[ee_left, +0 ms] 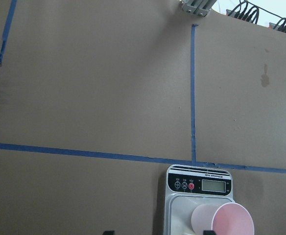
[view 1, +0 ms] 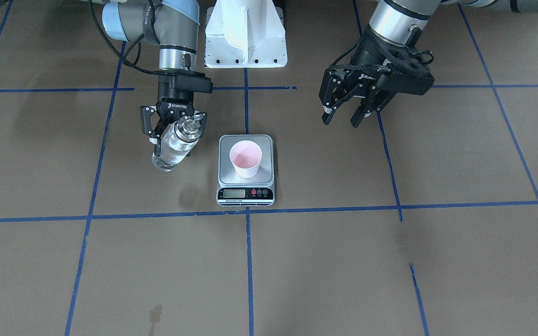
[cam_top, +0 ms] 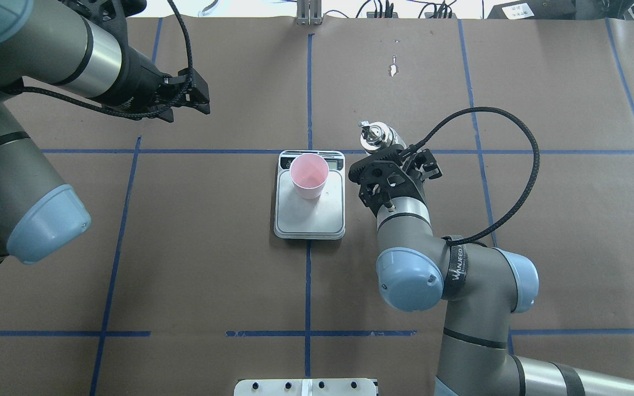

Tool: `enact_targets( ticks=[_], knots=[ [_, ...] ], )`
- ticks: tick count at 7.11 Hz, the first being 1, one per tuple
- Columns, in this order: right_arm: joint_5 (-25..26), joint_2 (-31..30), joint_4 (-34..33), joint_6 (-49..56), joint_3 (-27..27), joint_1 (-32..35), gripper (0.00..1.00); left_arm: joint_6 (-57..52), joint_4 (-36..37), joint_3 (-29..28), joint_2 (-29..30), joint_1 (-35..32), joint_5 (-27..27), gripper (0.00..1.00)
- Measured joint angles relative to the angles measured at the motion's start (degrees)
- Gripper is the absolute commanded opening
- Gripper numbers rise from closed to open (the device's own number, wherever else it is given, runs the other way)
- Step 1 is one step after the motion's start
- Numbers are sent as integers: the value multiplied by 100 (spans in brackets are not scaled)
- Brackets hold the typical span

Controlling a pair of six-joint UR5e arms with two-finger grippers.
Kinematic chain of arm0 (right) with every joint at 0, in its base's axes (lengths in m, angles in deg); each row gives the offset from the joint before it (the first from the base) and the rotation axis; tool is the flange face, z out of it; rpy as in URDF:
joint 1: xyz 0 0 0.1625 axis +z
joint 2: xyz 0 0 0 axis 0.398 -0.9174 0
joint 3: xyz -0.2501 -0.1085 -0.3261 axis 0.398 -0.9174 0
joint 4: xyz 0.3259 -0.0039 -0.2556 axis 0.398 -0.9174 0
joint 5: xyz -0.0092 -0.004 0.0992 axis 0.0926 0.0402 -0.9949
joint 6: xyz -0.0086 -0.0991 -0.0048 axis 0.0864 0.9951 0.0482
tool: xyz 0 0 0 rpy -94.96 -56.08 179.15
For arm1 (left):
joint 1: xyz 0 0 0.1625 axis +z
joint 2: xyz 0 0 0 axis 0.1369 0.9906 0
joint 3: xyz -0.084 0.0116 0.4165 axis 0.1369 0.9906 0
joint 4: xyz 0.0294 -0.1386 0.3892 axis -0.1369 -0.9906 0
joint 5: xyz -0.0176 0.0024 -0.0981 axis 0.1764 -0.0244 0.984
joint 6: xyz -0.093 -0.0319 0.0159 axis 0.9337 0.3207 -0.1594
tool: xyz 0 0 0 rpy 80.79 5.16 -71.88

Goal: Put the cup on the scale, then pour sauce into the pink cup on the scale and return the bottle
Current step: 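Carry the bottle with the right gripper over the pink cup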

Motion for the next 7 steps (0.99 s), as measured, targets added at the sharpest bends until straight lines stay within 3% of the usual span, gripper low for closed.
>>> enact_targets(
  ticks=[3, 7],
  knots=[
    [9, 407, -722, 516, -56, 31, 0, -78, -19, -4, -111, -13, -1, 67],
    [39, 763, -1203, 1287, -296, 198, 0, -307, -59, 5, -253, -60, -1, 67]
  ],
)
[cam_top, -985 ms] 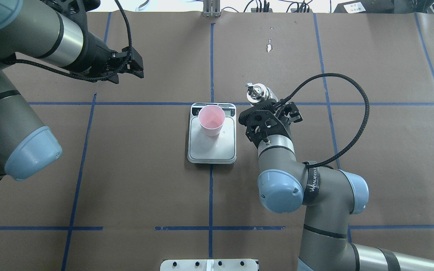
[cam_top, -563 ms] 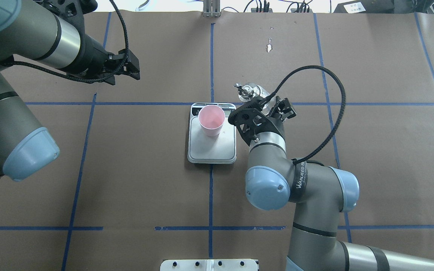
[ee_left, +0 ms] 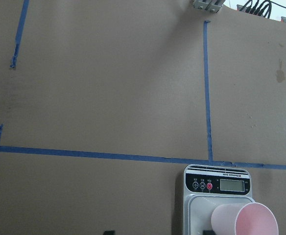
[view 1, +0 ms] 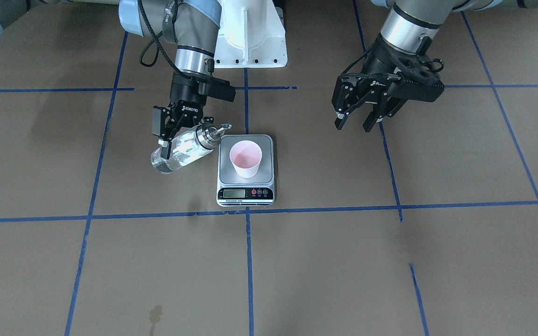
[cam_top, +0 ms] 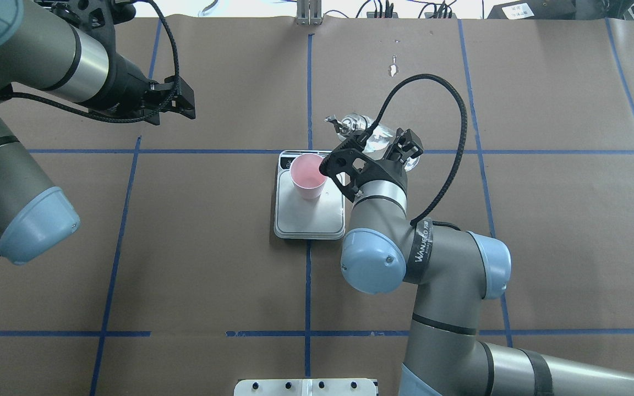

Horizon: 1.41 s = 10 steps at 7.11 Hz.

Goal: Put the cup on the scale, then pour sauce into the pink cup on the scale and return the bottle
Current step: 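Carry the bottle with the right gripper over the pink cup, then tilt the bottle with the right gripper to pour into the pink cup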

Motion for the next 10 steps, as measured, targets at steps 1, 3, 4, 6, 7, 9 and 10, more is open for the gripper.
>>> enact_targets(
  ticks=[1, 3, 4, 6, 7, 9, 10],
  knots=[
    [72, 72, -63, 239, -121, 44, 0, -14, -1, 1, -9, -5, 0, 67],
    [189, 133, -122, 579, -305, 74, 0, -27, -2, 1, -14, -8, -2, 67],
    [265, 141, -141, 813, -365, 74, 0, -28, -2, 1, -14, -9, -4, 67],
    [482, 152, -186, 1330, -474, 72, 0, -29, -1, 2, -15, -9, -3, 67],
    [575, 154, -193, 1534, -561, 58, 0, -29, -2, 2, -14, -9, -6, 67],
    [815, 151, -202, 2094, -684, 24, 0, -29, -2, 2, -15, -9, -8, 67],
    [959, 148, -205, 2291, -744, -7, 0, -29, -2, 2, -15, -11, -9, 67]
  ],
)
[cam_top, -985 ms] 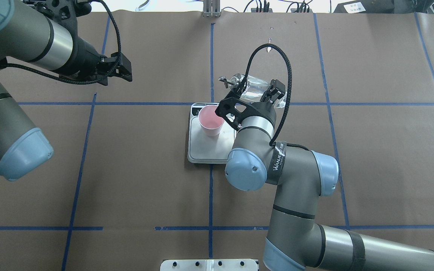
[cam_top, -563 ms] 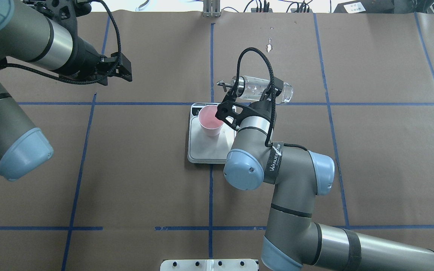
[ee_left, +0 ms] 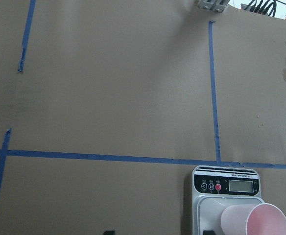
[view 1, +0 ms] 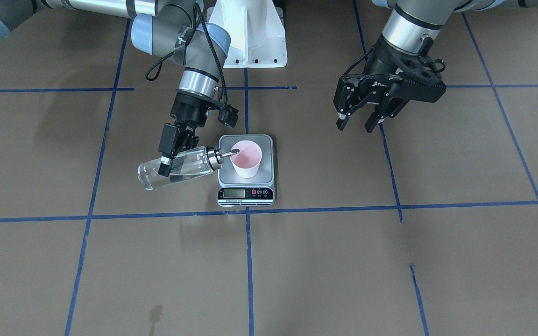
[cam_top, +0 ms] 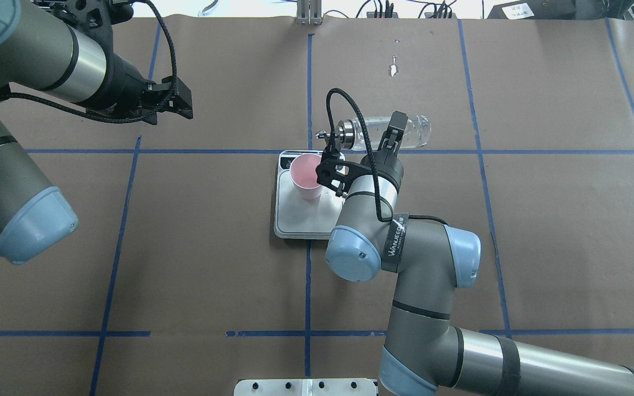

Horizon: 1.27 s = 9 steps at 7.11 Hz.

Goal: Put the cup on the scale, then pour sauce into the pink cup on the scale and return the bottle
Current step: 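Tilt the bottle with the right gripper to pour into the pink cup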

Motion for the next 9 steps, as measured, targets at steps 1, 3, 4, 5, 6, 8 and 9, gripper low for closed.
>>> enact_targets(
  ticks=[1, 3, 4, 5, 6, 8, 9],
  knots=[
    [170, 3, -1, 159, -87, -36, 0, 2, 2, 0, 0, -7, 0, 67],
    [432, 58, 2, 547, -175, -78, 0, 8, 8, 6, 0, -26, 5, 67],
    [523, 79, 1, 727, -194, -93, 0, 8, 8, 15, 0, -29, 9, 67],
    [634, 79, -1, 920, -206, -122, 0, 11, 11, 31, -2, -34, 12, 67],
    [738, 72, -3, 1093, -215, -147, 0, 12, 14, 49, -6, -37, 11, 67],
    [910, 47, -9, 1377, -273, -161, 0, 15, 17, 57, -8, -40, 14, 67],
    [994, 42, -12, 1521, -318, -164, 0, 15, 17, 53, -9, -39, 15, 67]
  ],
)
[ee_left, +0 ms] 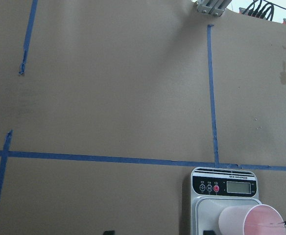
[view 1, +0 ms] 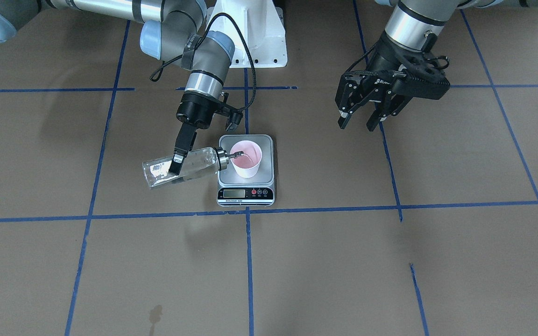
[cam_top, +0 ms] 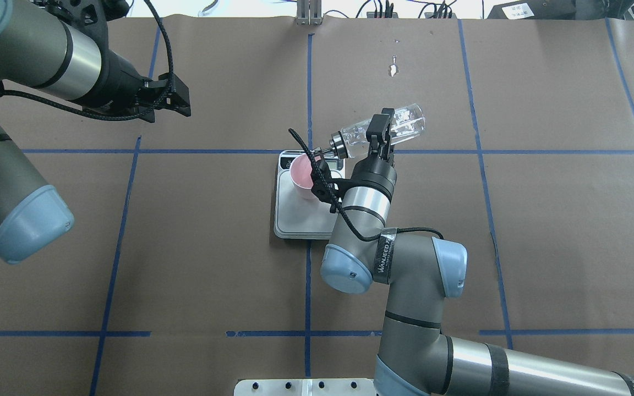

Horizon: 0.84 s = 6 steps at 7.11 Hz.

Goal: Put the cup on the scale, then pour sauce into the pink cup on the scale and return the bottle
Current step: 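Tilt the bottle with the right gripper to pour into the pink cup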

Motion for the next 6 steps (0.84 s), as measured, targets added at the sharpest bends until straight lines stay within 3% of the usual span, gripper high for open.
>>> enact_targets(
  ticks=[6],
  knots=[
    [267, -16, -160, 606, -28, -7, 0, -6, -6, -36, 0, 6, 3, 67]
  ],
)
